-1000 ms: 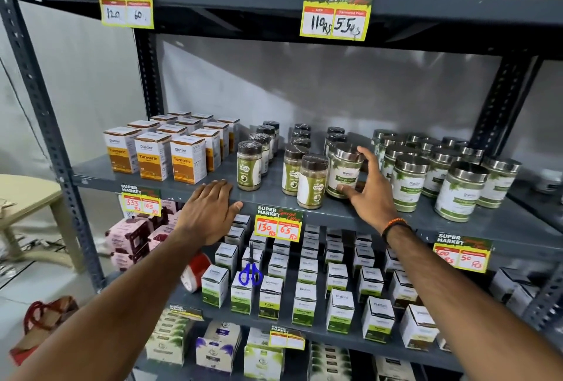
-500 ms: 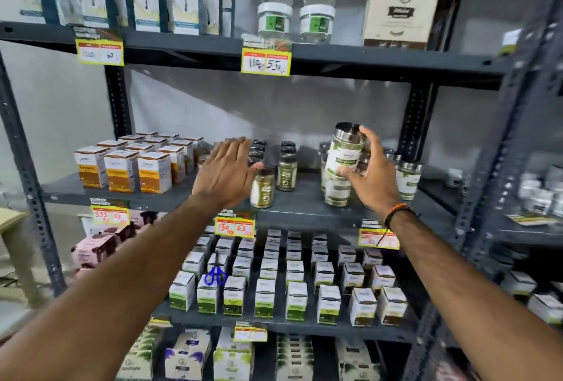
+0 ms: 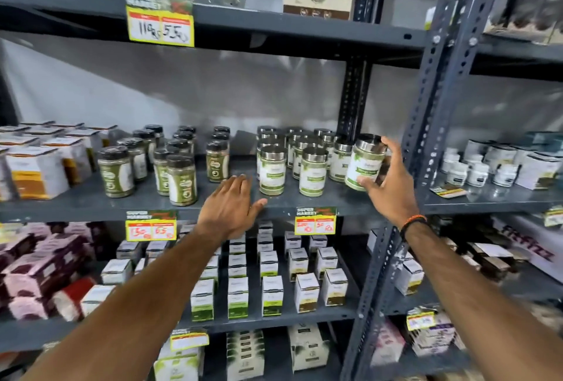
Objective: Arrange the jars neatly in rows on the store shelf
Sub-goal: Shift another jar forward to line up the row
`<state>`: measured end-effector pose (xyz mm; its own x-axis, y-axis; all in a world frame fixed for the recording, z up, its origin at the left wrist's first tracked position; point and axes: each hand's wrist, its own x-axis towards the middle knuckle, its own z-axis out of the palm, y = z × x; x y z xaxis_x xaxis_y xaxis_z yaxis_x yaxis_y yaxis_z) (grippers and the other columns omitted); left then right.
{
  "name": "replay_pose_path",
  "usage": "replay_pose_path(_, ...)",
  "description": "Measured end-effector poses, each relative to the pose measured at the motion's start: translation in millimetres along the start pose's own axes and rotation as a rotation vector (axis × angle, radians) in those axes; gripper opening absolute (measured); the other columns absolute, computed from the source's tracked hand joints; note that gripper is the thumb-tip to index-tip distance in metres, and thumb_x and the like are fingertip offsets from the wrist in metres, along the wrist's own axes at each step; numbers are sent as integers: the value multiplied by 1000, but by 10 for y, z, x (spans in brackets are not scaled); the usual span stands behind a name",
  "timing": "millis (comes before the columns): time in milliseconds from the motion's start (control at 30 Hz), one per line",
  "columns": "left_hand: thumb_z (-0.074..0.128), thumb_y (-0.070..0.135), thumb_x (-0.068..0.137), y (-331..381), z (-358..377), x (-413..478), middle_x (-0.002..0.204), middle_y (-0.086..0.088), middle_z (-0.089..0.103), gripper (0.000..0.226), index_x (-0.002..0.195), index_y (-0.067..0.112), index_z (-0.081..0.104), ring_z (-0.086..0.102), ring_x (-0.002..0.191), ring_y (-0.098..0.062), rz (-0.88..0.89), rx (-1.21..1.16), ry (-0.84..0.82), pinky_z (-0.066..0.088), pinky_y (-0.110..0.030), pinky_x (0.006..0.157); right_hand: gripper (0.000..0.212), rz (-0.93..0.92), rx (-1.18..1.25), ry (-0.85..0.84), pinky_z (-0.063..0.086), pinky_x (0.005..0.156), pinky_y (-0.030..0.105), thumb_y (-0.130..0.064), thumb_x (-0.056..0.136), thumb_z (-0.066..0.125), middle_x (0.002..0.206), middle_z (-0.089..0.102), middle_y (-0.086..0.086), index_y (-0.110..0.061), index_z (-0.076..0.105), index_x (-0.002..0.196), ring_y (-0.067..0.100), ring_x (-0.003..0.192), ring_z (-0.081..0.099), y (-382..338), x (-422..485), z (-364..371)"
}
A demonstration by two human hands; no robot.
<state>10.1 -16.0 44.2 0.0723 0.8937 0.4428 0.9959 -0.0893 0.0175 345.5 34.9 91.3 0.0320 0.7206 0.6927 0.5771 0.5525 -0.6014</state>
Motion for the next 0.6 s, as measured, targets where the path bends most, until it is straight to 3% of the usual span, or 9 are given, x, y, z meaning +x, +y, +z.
replay_pose_path(67,24,66,101,-10,146,23,159,-19,40,80,153,5,33,38,145,-35,-32,-4,-51,36,-49,116,94,22,-24,-2,44,97,19,-4,80,83,131,62,-3,-28,31,155,18,108,64,148,-36,41)
replay_pose_path(333,19,65,102,-94,347,167,163,-11,39,77,156,12,34,39,147,-30,30,93,-75,32,-46,119,95,83,-36,-86,50,105,41,-2,80,83,130,66,4,-28,29,155,24,116,64,446,0,342)
replay_pose_path(500,16,65,102,-121,390,158,160,-12,43,77,155,12,37,40,147,-29,36,110,-62,32,-46,119,108,111,-74,-101,52,104,44,-4,85,80,134,67,7,-36,12,161,26,114,66,496,-22,435)
replay_pose_path(600,16,66,101,-137,406,164,159,-12,45,79,154,12,38,42,146,-29,31,99,-57,33,-46,120,113,184,-106,-103,51,103,43,-15,83,85,135,66,9,-23,7,164,29,116,66,477,-32,442)
